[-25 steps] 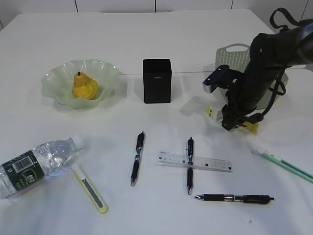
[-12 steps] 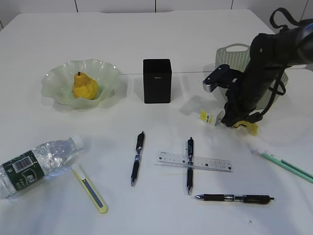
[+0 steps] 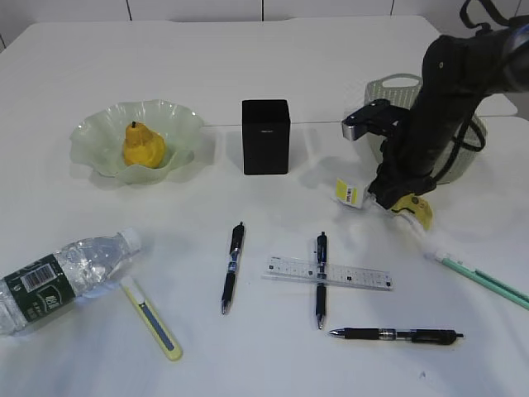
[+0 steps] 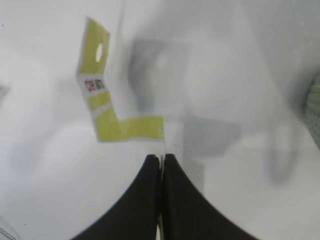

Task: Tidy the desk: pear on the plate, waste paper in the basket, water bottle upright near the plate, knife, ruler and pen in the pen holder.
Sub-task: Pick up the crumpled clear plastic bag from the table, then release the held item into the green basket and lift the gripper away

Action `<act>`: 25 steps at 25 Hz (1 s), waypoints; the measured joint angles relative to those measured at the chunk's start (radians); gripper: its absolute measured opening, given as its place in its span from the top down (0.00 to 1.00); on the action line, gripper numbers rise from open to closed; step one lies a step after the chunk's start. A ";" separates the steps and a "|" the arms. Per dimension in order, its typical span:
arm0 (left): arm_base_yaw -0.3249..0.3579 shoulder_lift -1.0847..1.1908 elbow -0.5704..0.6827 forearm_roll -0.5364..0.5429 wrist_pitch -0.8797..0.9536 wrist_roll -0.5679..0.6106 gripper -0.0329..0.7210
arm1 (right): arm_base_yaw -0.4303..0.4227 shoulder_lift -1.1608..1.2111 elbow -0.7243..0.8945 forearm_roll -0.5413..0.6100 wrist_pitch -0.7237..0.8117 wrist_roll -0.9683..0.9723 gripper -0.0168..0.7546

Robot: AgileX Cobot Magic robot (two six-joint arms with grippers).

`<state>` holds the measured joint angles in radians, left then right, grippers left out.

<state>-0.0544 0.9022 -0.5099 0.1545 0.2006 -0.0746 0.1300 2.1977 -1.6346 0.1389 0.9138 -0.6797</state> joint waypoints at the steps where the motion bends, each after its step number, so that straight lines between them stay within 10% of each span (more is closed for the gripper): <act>1: 0.000 0.000 0.000 0.000 0.000 0.000 0.59 | 0.000 0.000 -0.017 0.002 0.017 0.006 0.96; 25: 0.000 0.000 0.000 0.000 0.000 0.000 0.59 | 0.000 0.000 -0.531 0.069 0.278 0.335 0.96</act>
<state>-0.0544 0.9022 -0.5099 0.1545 0.2003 -0.0746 0.1300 2.1977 -2.1657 0.2084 1.1916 -0.3449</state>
